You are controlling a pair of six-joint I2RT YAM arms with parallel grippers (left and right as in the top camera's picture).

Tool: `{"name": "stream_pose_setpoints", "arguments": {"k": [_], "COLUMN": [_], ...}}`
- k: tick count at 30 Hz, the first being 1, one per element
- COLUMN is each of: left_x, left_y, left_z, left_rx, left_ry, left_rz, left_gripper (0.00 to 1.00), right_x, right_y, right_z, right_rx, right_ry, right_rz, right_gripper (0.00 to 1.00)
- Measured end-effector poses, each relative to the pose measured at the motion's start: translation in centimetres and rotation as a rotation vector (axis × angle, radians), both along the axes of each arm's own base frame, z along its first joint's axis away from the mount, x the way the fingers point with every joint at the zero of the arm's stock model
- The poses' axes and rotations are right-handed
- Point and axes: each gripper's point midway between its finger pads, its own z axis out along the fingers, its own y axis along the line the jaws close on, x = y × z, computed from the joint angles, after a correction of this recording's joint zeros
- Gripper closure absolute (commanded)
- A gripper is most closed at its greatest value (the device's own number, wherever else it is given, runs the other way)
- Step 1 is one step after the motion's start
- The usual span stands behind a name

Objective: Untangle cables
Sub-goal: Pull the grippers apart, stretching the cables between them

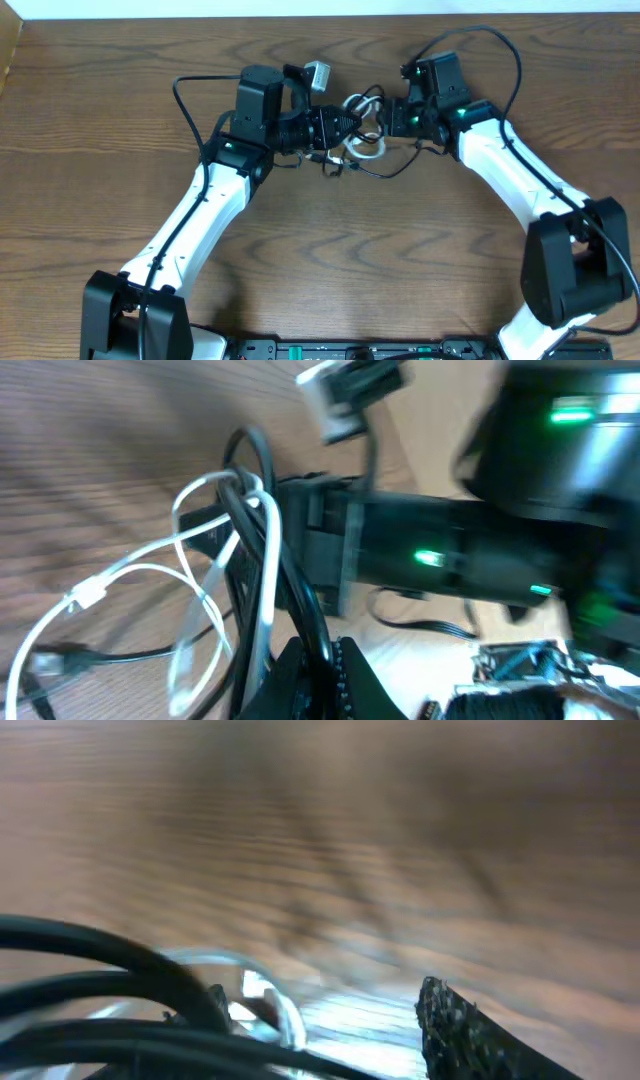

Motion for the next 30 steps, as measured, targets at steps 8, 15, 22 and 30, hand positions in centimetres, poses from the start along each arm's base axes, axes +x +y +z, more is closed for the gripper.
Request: {"name": "stream_pose_setpoints", "arguments": {"k": [8, 15, 22, 30], "left_x": [1.7, 2.9, 3.7, 4.4], "left_y": [2.5, 5.6, 8.3, 12.0], "left_z": [3.2, 6.3, 6.5, 0.5], "left_rx": [-0.121, -0.229, -0.249, -0.095], "left_ry": [-0.081, -0.13, -0.104, 0.085], "left_rz": [-0.012, 0.001, 0.049, 0.241], "left_gripper": [0.93, 0.93, 0.93, 0.93], "right_x": [0.3, -0.1, -0.7, -1.8], "right_y": [-5.0, -8.0, -10.6, -14.0], "right_z": [-1.7, -2.4, -3.0, -3.6], "right_rx": [-0.072, -0.113, -0.141, -0.193], "right_ry": [0.071, 0.118, 0.163, 0.22], "right_rz": [-0.175, -0.251, -0.302, -0.341], "right_gripper": [0.44, 0.45, 0.45, 0.41]}}
